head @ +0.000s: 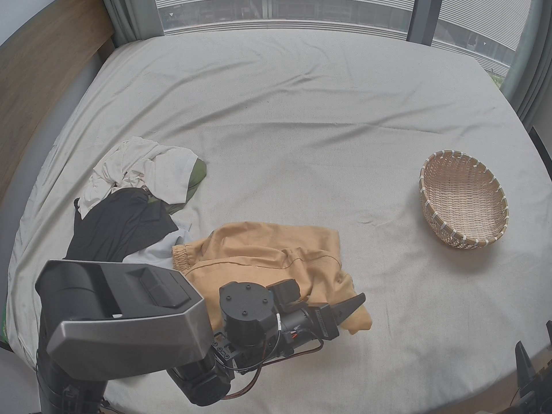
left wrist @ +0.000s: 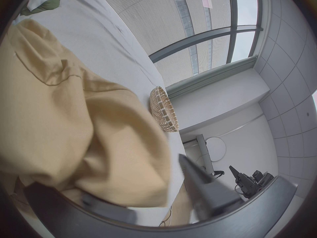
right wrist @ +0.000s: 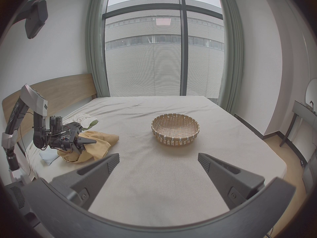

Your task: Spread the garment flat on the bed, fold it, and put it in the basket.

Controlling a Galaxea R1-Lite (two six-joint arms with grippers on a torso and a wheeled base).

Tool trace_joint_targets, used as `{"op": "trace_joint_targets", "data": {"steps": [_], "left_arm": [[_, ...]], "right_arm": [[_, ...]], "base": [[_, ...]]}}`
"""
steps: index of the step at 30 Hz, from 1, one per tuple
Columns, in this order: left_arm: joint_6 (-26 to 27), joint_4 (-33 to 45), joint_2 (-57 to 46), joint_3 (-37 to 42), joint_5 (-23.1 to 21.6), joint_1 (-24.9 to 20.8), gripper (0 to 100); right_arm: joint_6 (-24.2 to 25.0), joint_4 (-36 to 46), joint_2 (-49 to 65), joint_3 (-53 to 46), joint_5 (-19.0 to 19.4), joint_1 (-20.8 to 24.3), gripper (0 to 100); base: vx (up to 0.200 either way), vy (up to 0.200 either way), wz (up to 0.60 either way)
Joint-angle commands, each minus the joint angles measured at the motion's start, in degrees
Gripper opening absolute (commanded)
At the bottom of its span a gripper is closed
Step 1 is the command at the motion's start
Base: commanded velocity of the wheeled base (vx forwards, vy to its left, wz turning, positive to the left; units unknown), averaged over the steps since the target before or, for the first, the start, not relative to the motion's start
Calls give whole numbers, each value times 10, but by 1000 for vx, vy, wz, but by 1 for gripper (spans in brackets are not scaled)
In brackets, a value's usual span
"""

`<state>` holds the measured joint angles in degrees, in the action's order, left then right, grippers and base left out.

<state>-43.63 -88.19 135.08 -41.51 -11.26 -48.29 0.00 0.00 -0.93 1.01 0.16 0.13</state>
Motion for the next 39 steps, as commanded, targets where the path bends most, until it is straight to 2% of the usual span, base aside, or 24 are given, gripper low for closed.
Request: {"op": "trace_joint_targets", "data": {"steps": [1,3,6,11,14,15,23,30,39], "left_arm": [[9,-1,2,-1,11,-8,100],[28,-1,-2,4,23,-20,100],[28,-1,-18,14,24,-34,100],[28,0,-47,76,24,-59,100],[28,0,-49,84,24,-59,100],[31,1,-62,121,25,-54,100],[34,-1,-103,188,45,-44,100],[72,-1,-149,228,64,29,100],[69,-1,-257,309,38,132,100]], "right_arm": [[0,0,8,-10,0,0,100],[0,0,8,-10,0,0,100],[0,0,8,-10,0,0,100],[1,0,8,-10,0,0,100],[1,0,8,-10,0,0,100],[1,0,8,-10,0,0,100],[1,0,8,-10,0,0,100],[1,0,9,-10,0,0,100],[0,0,8,-10,0,0,100]], "base": [[0,0,0],[0,0,0],[0,0,0],[0,0,0],[0,0,0],[0,0,0],[0,0,0],[0,0,0],[0,0,0]]}}
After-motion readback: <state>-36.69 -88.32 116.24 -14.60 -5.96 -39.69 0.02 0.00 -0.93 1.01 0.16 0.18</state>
